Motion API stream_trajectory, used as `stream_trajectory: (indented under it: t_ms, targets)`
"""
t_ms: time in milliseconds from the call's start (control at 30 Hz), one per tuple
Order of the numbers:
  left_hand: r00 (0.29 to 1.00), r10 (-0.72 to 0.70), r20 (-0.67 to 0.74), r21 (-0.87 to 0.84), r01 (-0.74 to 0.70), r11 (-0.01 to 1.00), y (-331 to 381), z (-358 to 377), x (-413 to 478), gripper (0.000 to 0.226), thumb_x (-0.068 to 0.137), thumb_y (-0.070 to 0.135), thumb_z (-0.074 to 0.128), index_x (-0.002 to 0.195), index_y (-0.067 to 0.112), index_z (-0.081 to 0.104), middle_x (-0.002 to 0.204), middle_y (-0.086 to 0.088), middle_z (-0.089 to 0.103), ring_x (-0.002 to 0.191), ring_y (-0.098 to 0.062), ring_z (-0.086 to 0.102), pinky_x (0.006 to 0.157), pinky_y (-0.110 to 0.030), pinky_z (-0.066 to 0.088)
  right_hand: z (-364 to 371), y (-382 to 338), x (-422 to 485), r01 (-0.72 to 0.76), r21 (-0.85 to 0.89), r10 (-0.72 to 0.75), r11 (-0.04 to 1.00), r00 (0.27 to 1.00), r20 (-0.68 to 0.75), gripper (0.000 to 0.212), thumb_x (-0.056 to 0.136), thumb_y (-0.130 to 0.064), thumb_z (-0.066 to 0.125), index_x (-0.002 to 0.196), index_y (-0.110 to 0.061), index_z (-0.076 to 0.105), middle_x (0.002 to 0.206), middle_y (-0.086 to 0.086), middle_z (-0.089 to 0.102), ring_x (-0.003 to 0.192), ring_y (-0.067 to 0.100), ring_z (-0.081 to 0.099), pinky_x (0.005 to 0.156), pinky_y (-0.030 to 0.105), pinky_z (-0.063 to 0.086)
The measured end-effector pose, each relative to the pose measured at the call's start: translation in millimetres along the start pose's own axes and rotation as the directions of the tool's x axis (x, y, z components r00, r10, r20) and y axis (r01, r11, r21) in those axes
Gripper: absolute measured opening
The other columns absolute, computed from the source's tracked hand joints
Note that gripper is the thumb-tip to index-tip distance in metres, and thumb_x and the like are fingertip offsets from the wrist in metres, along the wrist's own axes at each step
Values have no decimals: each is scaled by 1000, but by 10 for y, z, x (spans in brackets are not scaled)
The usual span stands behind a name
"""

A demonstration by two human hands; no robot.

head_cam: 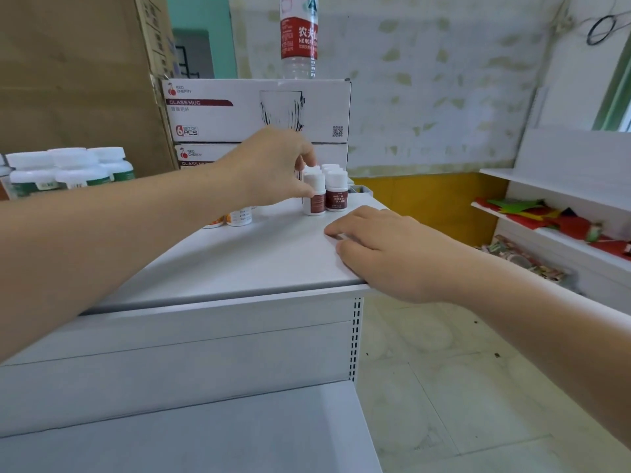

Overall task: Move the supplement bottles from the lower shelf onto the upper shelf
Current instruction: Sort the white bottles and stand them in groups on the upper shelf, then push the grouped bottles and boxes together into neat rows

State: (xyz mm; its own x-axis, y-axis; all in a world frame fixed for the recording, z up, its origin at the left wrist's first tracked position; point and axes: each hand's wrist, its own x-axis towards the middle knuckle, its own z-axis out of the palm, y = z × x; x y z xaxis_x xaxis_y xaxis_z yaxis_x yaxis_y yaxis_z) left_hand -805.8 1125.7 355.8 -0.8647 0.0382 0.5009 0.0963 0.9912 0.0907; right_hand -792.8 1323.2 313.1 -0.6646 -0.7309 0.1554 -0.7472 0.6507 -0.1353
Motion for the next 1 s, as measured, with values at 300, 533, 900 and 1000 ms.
stream_trajectory:
  t_ms: [300, 533, 900, 1000]
  targets:
    - [962, -159, 221, 147, 128, 981, 20, -331, -130, 57, 83, 30, 75, 134, 19, 53, 118, 3, 60, 108, -20, 58, 89, -32, 47, -262, 171, 185, -119, 32, 118, 992, 993, 32, 45, 97, -33, 46, 141, -29, 43, 142, -6, 47, 128, 17, 46, 97, 28, 36]
    - [877, -332, 346, -279, 435, 856, 97, -107, 67, 35, 73, 21, 79, 92, 11, 51, 92, -8, 56, 76, -24, 55, 71, -23, 45, -388, 499, 830, -280, 229, 282, 932, 959, 22, 55, 73, -28, 66, 123, -6, 58, 122, 18, 61, 113, 33, 59, 103, 47, 45]
    - [882, -270, 387, -470, 440, 765, -3, 372, 150, 40, 55, 12, 72, 94, 11, 65, 100, -13, 69, 96, -28, 63, 89, -34, 49, -100, 686, 1209, -139, 549, 106, 824, 990, 92, 47, 69, -16, 63, 117, -17, 63, 119, 9, 68, 116, 27, 61, 107, 47, 41]
    - [896, -200, 396, -519, 398, 756, -26, 378, 149, 23, 77, -5, 67, 92, 13, 62, 91, -7, 64, 84, -20, 57, 76, -26, 43, -113, 703, 1213, -133, 576, 70, 807, 989, 131, 51, 69, -14, 63, 120, -17, 59, 121, 12, 66, 111, 26, 64, 102, 43, 45]
